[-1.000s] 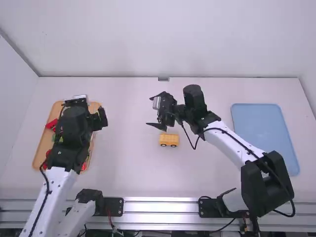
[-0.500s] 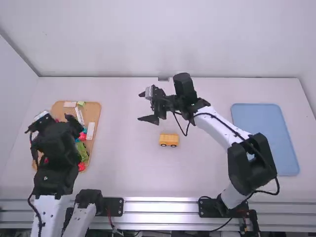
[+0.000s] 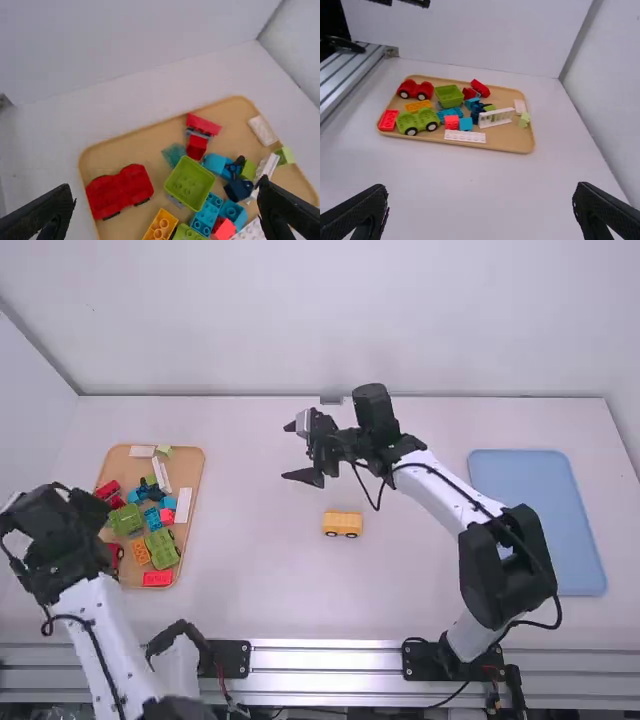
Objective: Assemble lego blocks to make yellow taxi
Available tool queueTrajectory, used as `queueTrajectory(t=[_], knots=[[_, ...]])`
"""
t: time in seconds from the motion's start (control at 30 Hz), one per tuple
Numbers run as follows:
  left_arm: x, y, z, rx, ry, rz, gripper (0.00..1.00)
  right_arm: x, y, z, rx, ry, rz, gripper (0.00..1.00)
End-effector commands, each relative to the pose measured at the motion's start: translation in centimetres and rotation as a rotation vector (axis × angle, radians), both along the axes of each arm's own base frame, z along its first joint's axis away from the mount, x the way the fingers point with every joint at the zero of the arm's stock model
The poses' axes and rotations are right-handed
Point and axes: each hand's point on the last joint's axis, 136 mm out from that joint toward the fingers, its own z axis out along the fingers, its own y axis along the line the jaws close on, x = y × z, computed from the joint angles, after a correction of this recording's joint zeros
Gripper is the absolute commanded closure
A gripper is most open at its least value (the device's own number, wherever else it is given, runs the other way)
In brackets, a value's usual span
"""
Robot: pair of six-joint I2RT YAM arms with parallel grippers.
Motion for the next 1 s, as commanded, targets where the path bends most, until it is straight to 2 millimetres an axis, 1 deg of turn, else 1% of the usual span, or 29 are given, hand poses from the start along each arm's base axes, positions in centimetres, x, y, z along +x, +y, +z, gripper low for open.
queueTrajectory(t=[0.0, 0.03, 0.07, 0.1, 0.13, 0.17, 0.2, 0.27, 0.4, 0.43, 0.47, 0.53, 0.57, 0.6, 0.63, 0.67, 0.7, 0.73, 0.8, 0.87, 0.97], knots=[[2.0, -0.5, -2.3, -0.115, 0.008, -0.147, 0.10, 1.0, 0.2, 0.6, -0.004, -0.029, -0.028, 0.01], [2.6, -0.3, -3.4, -0.148, 0.046, -0.185, 0.11, 1.2, 0.2, 0.6, -0.007, -0.033, -0.037, 0.01], [3.1, -0.4, -4.1, -0.169, 0.074, -0.218, 0.12, 1.2, 0.3, 0.6, -0.011, -0.036, -0.041, 0.01], [4.0, -0.7, -5.3, -0.208, 0.119, -0.276, 0.12, 1.1, 0.5, 0.6, -0.012, -0.040, -0.039, 0.01], [4.1, -0.7, -5.4, -0.213, 0.124, -0.284, 0.11, 1.1, 0.5, 0.6, -0.011, -0.040, -0.039, 0.01], [5.1, -1.3, -6.5, -0.252, 0.170, -0.359, 0.13, 1.2, 0.5, 0.6, -0.009, -0.043, -0.040, 0.01], [5.5, -1.6, -7.4, -0.278, 0.203, -0.390, 0.14, 1.3, 0.4, 0.6, -0.009, -0.044, -0.043, 0.01], [5.9, -1.8, -8.4, -0.307, 0.245, -0.409, 0.16, 1.3, 0.4, 0.6, -0.009, -0.045, -0.042, 0.01], [6.8, -1.9, -11.2, -0.354, 0.362, -0.435, 0.21, 1.3, 0.4, 0.6, -0.010, -0.044, -0.044, 0.01], [6.9, -2.0, -11.9, -0.374, 0.389, -0.444, 0.20, 1.4, 0.3, 0.6, -0.014, -0.045, -0.052, 0.01], [6.8, -2.3, -12.9, -0.405, 0.429, -0.467, 0.17, 1.7, 0.3, 0.4, -0.023, -0.049, -0.069, 0.01], [6.4, -2.6, -14.0, -0.437, 0.474, -0.486, 0.17, 2.0, 0.2, 0.3, -0.030, -0.052, -0.083, 0.01], [5.9, -2.5, -14.9, -0.463, 0.514, -0.477, 0.20, 2.0, 0.2, 0.3, -0.031, -0.053, -0.085, 0.01], [5.7, -2.6, -15.2, -0.473, 0.529, -0.475, 0.21, 2.0, 0.2, 0.3, -0.032, -0.053, -0.085, 0.01], [5.3, -2.5, -16.1, -0.490, 0.568, -0.466, 0.29, 2.0, 0.2, 0.3, -0.032, -0.052, -0.084, 0.01], [5.0, -2.5, -16.5, -0.498, 0.583, -0.460, 0.31, 1.9, 0.2, 0.3, -0.032, -0.052, -0.084, 0.01], [4.4, -2.5, -17.2, -0.525, 0.603, -0.433, 0.35, 1.9, 0.3, 0.3, -0.032, -0.053, -0.082, 0.01], [4.1, -2.5, -17.4, -0.535, 0.609, -0.427, 0.38, 1.9, 0.3, 0.3, -0.033, -0.052, -0.082, 0.01], [3.3, -2.5, -17.7, -0.551, 0.619, -0.416, 0.41, 2.0, 0.4, 0.2, -0.039, -0.055, -0.091, 0.01], [3.0, -2.4, -18.0, -0.555, 0.620, -0.410, 0.40, 2.2, 0.4, 0.1, -0.047, -0.061, -0.106, 0.01], [1.7, -1.8, -18.9, -0.559, 0.622, -0.359, 0.40, 2.5, 0.4, 0.0, -0.054, -0.066, -0.121, 0.01]])
